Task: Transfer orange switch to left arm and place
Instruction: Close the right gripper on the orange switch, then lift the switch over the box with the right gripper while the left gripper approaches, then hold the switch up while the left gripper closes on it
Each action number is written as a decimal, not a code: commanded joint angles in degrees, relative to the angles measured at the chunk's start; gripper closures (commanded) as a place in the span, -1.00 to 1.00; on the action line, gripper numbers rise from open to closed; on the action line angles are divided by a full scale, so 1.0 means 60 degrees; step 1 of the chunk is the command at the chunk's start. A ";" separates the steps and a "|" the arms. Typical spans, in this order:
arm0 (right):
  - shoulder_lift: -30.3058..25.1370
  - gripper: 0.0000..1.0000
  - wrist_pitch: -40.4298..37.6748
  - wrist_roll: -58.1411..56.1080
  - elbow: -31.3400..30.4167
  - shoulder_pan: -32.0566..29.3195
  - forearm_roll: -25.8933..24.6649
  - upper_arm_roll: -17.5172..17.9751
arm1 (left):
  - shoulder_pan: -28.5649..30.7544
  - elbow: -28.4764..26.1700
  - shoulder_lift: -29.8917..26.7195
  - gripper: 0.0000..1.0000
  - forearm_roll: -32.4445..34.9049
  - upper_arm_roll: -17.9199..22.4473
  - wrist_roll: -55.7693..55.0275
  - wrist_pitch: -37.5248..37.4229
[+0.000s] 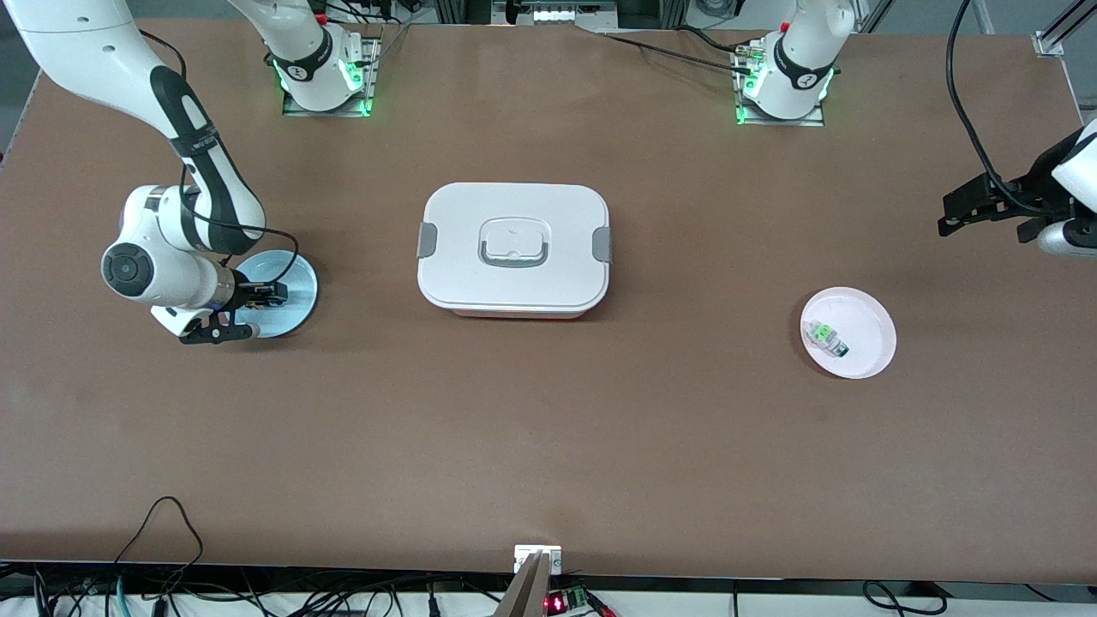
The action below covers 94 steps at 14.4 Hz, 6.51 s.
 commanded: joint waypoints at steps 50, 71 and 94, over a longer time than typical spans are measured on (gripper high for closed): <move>-0.0276 0.92 0.6449 -0.0570 0.3618 0.3313 0.3379 0.6998 | 0.0647 -0.5072 0.0634 -0.98 -1.2927 -0.0191 0.1445 -0.1138; -0.0262 0.92 0.7035 -0.0380 0.3692 0.3928 0.3408 0.6881 | 0.0558 -0.5877 -0.0274 -0.80 -1.4304 -0.1862 -0.0710 0.0050; -0.0247 0.92 0.7035 -0.0380 0.3692 0.3928 0.3408 0.6866 | 0.0558 -0.6229 -0.0553 0.90 -1.4274 -0.2111 -0.0827 0.0005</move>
